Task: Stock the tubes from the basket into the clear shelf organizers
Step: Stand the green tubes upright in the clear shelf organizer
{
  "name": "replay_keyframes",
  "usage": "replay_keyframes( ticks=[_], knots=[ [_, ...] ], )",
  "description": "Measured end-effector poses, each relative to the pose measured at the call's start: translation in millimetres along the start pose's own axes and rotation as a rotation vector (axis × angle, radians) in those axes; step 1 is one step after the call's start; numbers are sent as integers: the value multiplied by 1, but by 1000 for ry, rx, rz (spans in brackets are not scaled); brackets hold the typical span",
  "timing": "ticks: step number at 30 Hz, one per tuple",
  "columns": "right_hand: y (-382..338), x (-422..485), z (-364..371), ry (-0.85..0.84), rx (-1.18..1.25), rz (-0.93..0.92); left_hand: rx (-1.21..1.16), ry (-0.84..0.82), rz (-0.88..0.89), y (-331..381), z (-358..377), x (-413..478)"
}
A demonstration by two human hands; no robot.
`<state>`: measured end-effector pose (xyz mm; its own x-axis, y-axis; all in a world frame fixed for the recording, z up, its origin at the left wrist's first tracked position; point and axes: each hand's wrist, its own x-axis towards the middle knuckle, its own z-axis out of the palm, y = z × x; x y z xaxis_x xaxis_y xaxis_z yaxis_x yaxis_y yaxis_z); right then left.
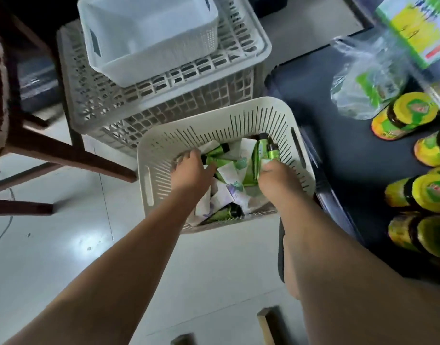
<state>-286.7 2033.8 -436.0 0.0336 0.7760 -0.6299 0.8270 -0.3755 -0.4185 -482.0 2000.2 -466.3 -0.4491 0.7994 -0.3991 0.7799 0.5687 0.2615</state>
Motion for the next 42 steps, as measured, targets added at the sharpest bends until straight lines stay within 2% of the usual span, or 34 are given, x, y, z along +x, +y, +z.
replay_keyframes(
  ticks=[4, 6, 8, 12, 19, 21, 24, 27, 29, 32, 36, 38, 40, 42],
  knots=[
    [4, 39, 24, -72, 112, 320, 58, -61, 45, 4, 26, 38],
    [5, 52, 33, -44, 120, 365, 87, -33, 52, 3, 35, 48],
    [8, 60, 37, 72, 120, 328, 171, 12, 79, 2, 43, 52],
    [1, 71, 32, 266, -53, 94, 340, -27, 140, 6, 51, 49],
    [4, 101, 50, 172, -403, -201, 460, -44, 144, 23, 48, 46],
    [2, 104, 48, 149, -445, -209, 520, -121, 123, 25, 46, 50],
    [-8, 103, 41, 111, -464, -119, 540, -229, 89, 23, 42, 60],
    [-14, 105, 35, 80, -459, -18, 549, -221, 119, 16, 41, 61],
    [-18, 104, 30, 76, -367, 82, 542, -137, 141, 7, 38, 57],
    [-26, 94, 21, 62, -358, 119, 464, 7, 135, -6, 27, 48],
    [-30, 66, 5, -16, -588, 88, 229, 13, 23, -12, -1, 26],
    [-26, 58, -4, -29, -546, 117, 66, 31, -42, -12, -11, 14],
    [-24, 45, -15, 30, -456, 117, -123, 55, -82, -8, -17, 3],
    [-27, 29, -30, 101, -271, 130, -293, 60, -127, -2, -23, -9]
  ],
)
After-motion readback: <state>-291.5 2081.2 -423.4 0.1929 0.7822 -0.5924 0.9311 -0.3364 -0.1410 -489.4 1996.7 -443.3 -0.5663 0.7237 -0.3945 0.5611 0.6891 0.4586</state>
